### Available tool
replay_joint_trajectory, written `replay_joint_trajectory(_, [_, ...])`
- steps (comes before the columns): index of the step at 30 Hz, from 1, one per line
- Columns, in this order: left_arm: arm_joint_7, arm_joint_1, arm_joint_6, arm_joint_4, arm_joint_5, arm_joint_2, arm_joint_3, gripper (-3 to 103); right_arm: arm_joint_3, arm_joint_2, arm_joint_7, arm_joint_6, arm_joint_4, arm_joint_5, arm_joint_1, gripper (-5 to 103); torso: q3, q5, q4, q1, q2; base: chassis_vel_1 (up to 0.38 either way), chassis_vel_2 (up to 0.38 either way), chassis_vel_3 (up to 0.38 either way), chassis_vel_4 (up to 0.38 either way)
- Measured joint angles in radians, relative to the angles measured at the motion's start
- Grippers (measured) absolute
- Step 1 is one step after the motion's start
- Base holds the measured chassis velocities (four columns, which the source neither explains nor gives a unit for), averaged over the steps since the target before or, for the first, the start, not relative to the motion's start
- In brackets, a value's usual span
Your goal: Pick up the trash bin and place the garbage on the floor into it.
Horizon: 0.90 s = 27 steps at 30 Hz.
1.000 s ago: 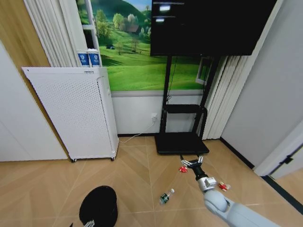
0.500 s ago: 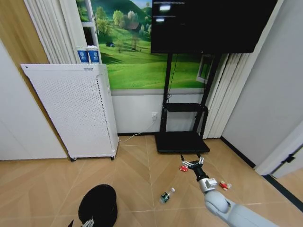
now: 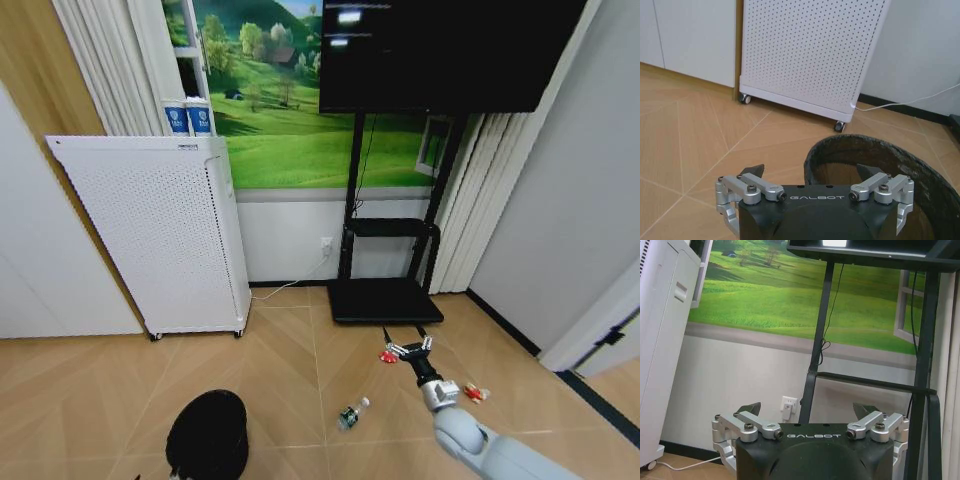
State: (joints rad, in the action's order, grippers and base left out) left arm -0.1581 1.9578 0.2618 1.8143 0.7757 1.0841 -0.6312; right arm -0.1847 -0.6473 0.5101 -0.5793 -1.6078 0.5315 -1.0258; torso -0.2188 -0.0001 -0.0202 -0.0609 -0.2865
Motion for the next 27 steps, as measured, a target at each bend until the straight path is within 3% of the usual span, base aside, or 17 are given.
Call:
replay_joint_trajectory(15, [0.043, -0.057, 0.001, -0.098, 0.048, -0.03, -0.014, 100, 0.01, -0.008, -0.005, -0.014, 0.022, -0.006, -0.02, 100, -0.002, 0.0, 0.0002, -0.001, -0.004, 0.0, 0.0, 0.0, 0.0])
replay_joint_trajectory(27, [0.076, -0.2, -0.006, -0.182, 0.099, -0.09, 0.002, 100, 0.015, -0.012, -0.003, -0.019, 0.013, -0.013, -0.047, 100, -0.003, 0.0, 0.0002, -0.002, -0.005, 0.0, 0.0, 0.0, 0.0])
